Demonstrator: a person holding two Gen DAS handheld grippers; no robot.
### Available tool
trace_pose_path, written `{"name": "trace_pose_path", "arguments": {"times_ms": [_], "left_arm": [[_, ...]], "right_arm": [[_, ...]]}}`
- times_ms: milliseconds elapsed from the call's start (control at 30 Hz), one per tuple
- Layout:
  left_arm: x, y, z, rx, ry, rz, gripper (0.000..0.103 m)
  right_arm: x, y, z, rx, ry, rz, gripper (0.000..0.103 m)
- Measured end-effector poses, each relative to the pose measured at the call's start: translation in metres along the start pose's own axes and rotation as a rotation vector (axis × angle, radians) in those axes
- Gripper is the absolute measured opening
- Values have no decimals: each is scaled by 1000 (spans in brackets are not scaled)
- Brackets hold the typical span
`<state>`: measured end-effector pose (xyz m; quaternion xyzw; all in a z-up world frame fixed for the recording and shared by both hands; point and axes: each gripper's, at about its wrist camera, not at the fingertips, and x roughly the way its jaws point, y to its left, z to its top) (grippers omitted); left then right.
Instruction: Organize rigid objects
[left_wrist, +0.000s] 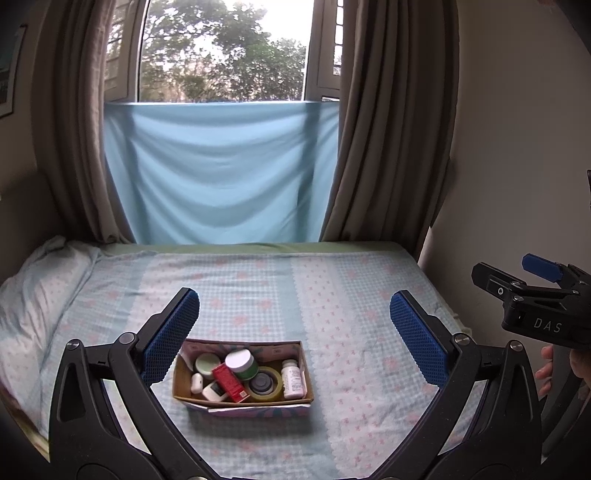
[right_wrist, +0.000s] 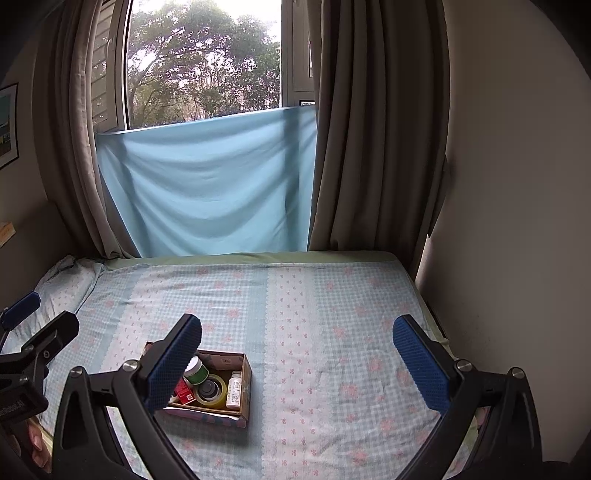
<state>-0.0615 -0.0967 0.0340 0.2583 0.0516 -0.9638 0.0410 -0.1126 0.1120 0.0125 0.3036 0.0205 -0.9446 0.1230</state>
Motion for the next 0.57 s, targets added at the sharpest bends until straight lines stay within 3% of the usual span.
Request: {"name": "trace_pose_path", "arguments": {"times_ms": [167,300,567], "left_arm": [[0,-1,1,1,-1,26,103],[-3,3,1,-25,-4,-46,103],[-8,9,-1,-12,-31,-49,103]], "right_arm": [[0,1,0,-1,0,-4,103],[0,2,1,2,3,-9,103],[2,4,2,3,7,-14,103]]}}
